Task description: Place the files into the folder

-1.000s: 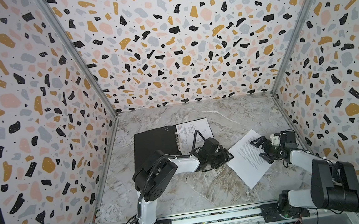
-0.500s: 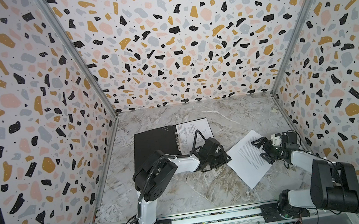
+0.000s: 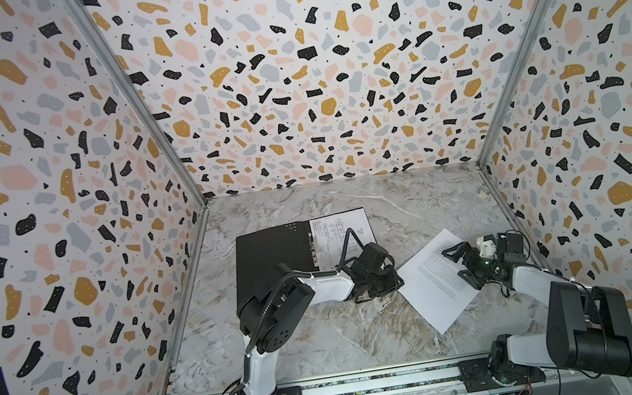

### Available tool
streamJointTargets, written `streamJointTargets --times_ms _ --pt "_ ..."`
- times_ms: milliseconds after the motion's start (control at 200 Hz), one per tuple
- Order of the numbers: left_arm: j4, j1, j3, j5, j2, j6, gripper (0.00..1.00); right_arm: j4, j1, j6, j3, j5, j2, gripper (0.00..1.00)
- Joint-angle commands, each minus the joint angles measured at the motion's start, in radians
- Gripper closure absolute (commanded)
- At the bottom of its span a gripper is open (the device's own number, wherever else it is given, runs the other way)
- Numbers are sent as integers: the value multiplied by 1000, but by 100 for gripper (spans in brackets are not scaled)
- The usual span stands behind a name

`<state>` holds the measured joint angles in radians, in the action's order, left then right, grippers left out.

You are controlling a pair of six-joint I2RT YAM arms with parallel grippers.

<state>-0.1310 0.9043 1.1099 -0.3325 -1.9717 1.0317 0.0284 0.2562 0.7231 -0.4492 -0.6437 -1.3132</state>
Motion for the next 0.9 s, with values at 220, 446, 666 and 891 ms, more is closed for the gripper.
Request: streamJointTargets --times_ms 220,446,666,891 --pt "57 0 50 16 -15 -60 69 -160 11 -65 38 109 -17 1" --pt "101 -6 51 39 -11 -89 65 -156 12 -68 38 107 -23 1" --pt "148 -6 82 49 -21 -130 67 -154 12 -71 38 104 -31 1" --pt "209 -13 112 71 -18 -187 64 -152 18 -74 39 102 -35 1"
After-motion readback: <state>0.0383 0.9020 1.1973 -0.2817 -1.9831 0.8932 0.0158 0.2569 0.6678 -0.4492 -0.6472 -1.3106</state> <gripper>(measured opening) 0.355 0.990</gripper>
